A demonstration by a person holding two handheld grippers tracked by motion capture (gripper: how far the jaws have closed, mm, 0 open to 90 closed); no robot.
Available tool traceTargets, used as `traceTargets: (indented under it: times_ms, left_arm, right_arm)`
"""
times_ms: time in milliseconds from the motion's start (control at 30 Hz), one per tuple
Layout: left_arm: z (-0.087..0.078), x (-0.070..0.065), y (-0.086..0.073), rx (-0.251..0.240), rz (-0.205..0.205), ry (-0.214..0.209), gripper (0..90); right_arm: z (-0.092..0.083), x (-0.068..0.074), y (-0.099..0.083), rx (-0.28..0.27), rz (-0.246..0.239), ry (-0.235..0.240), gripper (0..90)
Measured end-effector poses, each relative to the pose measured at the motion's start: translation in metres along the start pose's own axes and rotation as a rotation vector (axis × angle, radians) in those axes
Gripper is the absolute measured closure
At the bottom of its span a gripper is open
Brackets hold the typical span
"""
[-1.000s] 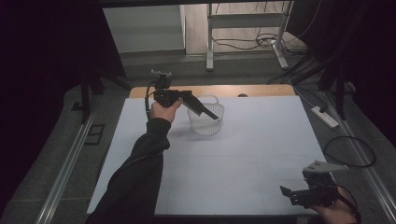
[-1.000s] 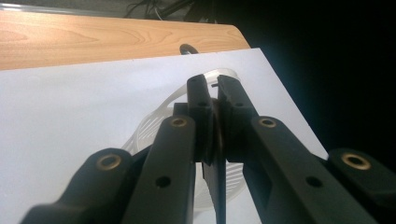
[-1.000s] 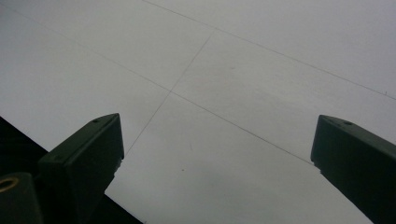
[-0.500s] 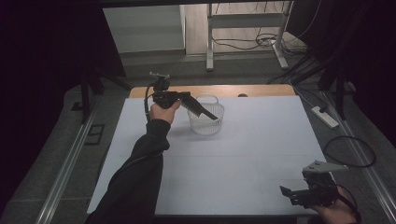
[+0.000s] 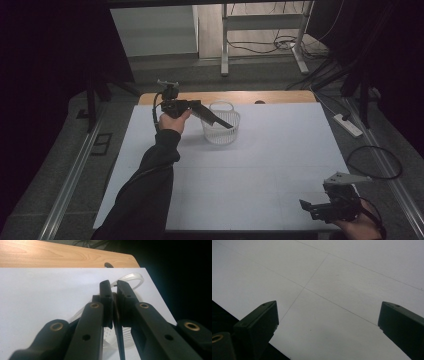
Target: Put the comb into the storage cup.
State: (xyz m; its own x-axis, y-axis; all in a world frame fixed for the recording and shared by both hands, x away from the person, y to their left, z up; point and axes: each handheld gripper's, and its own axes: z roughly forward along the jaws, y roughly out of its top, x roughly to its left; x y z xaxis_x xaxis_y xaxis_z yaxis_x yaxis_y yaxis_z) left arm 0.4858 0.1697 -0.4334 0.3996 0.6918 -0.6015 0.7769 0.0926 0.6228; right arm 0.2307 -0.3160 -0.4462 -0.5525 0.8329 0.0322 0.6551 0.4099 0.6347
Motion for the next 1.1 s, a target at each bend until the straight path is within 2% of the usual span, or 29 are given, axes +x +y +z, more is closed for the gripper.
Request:
traceTargets:
  times_ms: [500,700,800,1033,1100]
  left_arm:
    - [-0.001,0.012,-0.01,-0.003,0.01,0.047,78.2]
    - [0.0,0.013,-0.011,0.006,0.022,0.065,75.2]
    - [0.001,0.012,-0.013,0.012,0.037,0.096,71.5]
    - [0.002,0.011,-0.013,0.009,0.046,0.113,68.0]
    - [0.001,0.01,-0.012,0.008,0.052,0.123,64.0]
  right_arm:
    - [0.0,0.0,0.0,0.003,-0.002,0.0,3.7]
    - [0.0,0.0,0.0,0.003,-0.002,0.0,3.7]
    - [0.0,0.0,0.0,0.001,0.001,-0.002,3.7]
    - [0.0,0.0,0.0,0.001,-0.001,-0.003,3.7]
    - [0.0,0.0,0.0,0.001,0.0,-0.004,3.7]
